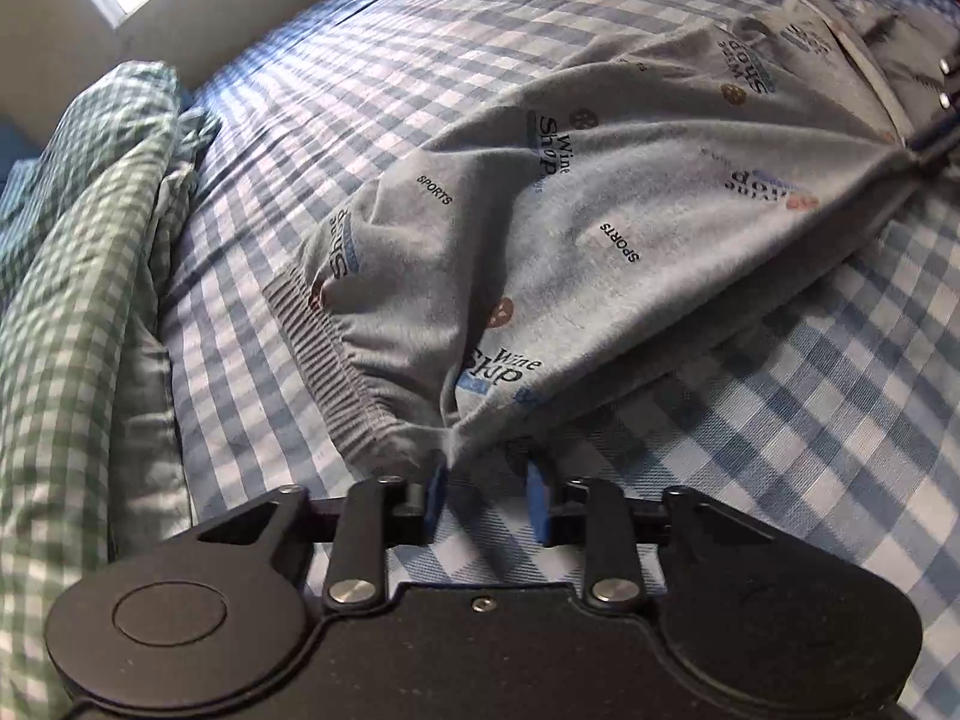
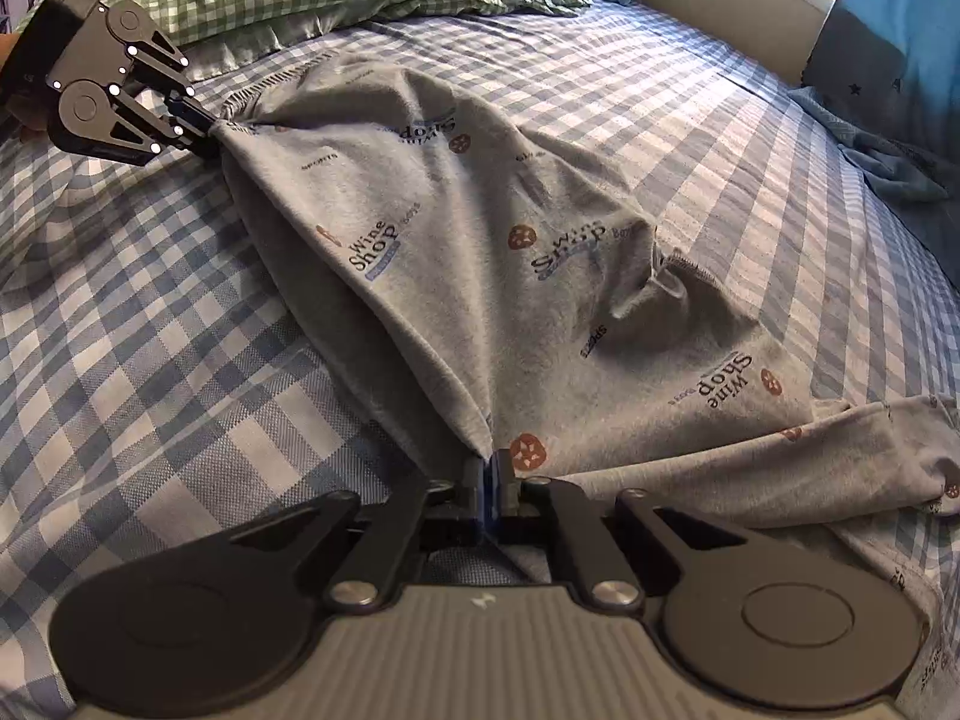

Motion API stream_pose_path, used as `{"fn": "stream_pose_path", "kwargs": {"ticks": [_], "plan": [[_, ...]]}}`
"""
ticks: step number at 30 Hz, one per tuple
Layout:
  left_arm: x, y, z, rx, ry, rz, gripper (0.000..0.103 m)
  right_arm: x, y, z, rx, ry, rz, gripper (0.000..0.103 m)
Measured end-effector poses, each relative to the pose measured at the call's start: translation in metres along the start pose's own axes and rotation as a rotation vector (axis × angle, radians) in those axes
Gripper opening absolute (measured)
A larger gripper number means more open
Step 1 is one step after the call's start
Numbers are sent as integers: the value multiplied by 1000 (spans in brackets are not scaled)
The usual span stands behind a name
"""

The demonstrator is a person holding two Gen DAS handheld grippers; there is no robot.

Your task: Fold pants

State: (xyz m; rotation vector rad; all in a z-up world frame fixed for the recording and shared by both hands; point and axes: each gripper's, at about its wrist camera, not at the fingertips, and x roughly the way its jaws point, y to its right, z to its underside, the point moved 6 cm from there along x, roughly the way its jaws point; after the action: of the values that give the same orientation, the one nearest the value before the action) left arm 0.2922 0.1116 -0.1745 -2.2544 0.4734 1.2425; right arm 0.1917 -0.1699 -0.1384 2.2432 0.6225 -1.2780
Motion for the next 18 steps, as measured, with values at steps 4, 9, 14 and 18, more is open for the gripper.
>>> {"fn": "stream_pose_path", "kwargs": {"ticks": [4,9,14,18], "plan": [[-24,18,-15,-158,52,21,86,-13,6,14,90,31,-1,46],[-27,73,-59,-257,75,151,102,-41,38,55,254,50,43,90],[-17,146,-118,-290,85,273,102,-65,95,116,433,0,81,103],[-9,195,-169,-326,131,333,102,-84,146,151,568,-12,77,103]]}}
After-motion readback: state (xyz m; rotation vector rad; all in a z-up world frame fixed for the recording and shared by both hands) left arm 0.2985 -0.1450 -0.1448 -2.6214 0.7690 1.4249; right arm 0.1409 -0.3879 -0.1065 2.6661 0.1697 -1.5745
